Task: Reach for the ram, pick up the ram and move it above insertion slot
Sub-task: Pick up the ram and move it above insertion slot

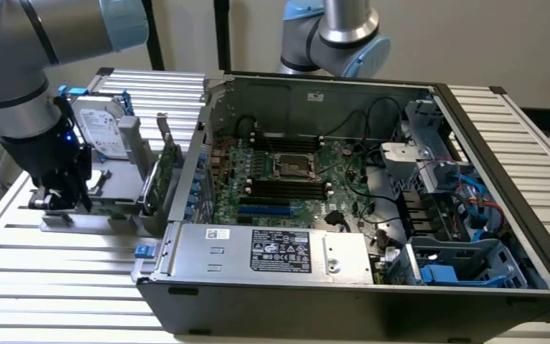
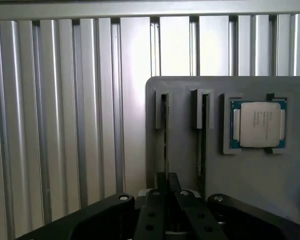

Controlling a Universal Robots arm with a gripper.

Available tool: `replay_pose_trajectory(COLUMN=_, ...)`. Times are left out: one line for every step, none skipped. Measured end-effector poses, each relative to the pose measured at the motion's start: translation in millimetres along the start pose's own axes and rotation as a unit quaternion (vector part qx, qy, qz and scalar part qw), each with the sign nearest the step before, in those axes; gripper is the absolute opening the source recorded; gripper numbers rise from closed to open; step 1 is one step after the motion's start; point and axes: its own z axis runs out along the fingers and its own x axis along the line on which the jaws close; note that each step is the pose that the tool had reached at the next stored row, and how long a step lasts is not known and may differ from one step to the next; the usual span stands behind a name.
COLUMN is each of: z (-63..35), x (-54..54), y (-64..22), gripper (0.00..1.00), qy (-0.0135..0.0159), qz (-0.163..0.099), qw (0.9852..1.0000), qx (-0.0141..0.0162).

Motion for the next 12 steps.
replay_pose_trajectory(z=-4.5, x=0.0, y=0.1, gripper=0.13, qy=0.0, qz=0.0, qw=1.0, qx=-0.0001)
replay_pose_trajectory(z=-9.0, x=0.0, y=0.2, gripper=0.13, qy=0.0, qz=0.0, qw=1.0, qx=-0.0002)
replay_pose_trajectory(z=-13.5, x=0.0, y=0.2, gripper=0.13, qy=0.0, qz=0.0, qw=1.0, qx=-0.0004)
replay_pose_trajectory(z=-18.1, x=-0.1, y=0.2, gripper=0.13, qy=0.0, qz=0.0, qw=1.0, qx=-0.0006)
replay_pose_trajectory(z=-22.9, x=-0.1, y=0.1, gripper=0.13, qy=0.0, qz=0.0, qw=1.0, qx=-0.0006)
replay_pose_trajectory(z=-27.4, x=-0.1, y=-0.2, gripper=0.13, qy=0.0, qz=0.0, qw=1.0, qx=-0.0006)
replay_pose_trajectory(z=-31.9, x=-0.1, y=-0.7, gripper=0.13, qy=0.0, qz=0.0, qw=1.0, qx=-0.0007)
replay_pose_trajectory(z=-36.4, x=-0.2, y=-1.5, gripper=0.13, qy=0.0, qz=0.0, qw=1.0, qx=-0.0006)
replay_pose_trajectory(z=-41.1, x=-0.2, y=-2.8, gripper=0.13, qy=0.0, qz=0.0, qw=1.0, qx=-0.0006)
replay_pose_trajectory(z=-45.5, x=-0.3, y=-4.4, gripper=0.13, qy=0.0, qz=0.0, qw=1.0, qx=-0.0006)
replay_pose_trajectory(z=-50.0, x=-0.3, y=-6.5, gripper=0.13, qy=0.0, qz=0.0, qw=1.0, qx=-0.0006)
replay_pose_trajectory(z=-54.7, x=-0.5, y=-8.8, gripper=0.13, qy=0.0, qz=0.0, qw=1.0, qx=-0.0006)
